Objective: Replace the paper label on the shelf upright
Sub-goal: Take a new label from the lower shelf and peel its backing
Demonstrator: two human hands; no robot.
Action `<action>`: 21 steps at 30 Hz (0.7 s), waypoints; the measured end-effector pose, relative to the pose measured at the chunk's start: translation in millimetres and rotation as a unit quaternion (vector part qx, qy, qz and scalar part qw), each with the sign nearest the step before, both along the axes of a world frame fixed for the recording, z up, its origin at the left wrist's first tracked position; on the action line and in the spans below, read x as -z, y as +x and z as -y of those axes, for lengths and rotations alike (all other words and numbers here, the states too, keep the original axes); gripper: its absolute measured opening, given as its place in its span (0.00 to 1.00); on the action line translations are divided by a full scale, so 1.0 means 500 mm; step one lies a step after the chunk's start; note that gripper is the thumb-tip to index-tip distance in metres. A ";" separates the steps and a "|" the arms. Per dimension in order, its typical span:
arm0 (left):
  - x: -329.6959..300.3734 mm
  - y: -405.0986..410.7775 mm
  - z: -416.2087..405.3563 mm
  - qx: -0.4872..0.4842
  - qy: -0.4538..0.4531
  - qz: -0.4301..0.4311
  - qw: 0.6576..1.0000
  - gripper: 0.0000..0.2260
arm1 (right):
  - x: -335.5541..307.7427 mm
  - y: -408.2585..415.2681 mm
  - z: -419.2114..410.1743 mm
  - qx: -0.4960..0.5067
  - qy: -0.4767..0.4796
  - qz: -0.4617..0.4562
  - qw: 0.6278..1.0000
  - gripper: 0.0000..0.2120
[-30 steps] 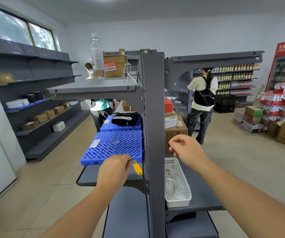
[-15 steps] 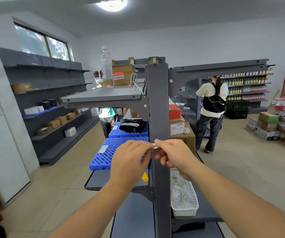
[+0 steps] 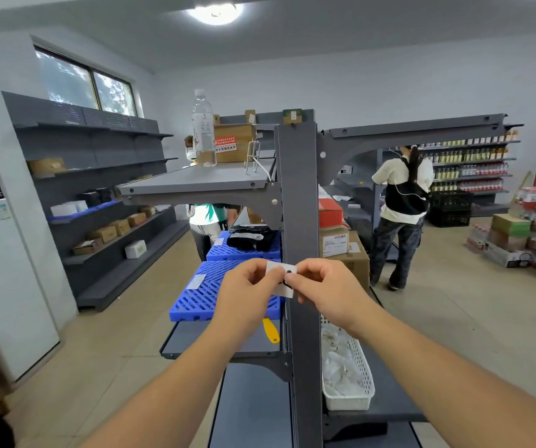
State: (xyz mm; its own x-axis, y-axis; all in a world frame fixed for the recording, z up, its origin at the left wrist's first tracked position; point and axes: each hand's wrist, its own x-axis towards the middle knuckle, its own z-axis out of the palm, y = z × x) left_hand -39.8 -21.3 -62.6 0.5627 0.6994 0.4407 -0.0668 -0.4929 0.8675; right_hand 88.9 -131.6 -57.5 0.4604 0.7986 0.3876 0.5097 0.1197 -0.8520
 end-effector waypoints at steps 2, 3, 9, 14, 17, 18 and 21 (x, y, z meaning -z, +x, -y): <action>-0.001 0.000 -0.002 0.004 -0.009 0.006 1.000 0.07 | -0.002 0.004 0.001 0.007 0.002 -0.008 1.000 0.09; -0.002 0.001 -0.001 0.004 -0.013 0.009 1.000 0.07 | -0.003 0.006 0.003 0.012 0.006 -0.016 1.000 0.09; -0.008 0.003 0.006 -0.002 -0.025 0.003 1.000 0.06 | -0.011 0.016 0.007 0.048 0.031 -0.019 0.998 0.08; -0.013 0.003 0.014 -0.003 -0.028 -0.002 1.000 0.06 | -0.014 0.017 0.008 0.056 0.044 -0.013 0.997 0.10; -0.013 0.003 0.014 -0.002 -0.029 -0.005 1.000 0.06 | -0.018 0.015 0.010 0.057 0.044 -0.002 0.997 0.10; -0.013 0.003 0.013 -0.002 -0.030 -0.005 1.000 0.06 | -0.019 0.014 0.010 0.058 0.043 0.001 0.997 0.10; -0.014 0.005 0.013 -0.004 -0.028 -0.007 1.000 0.05 | -0.023 0.011 0.014 0.057 0.042 0.002 0.998 0.11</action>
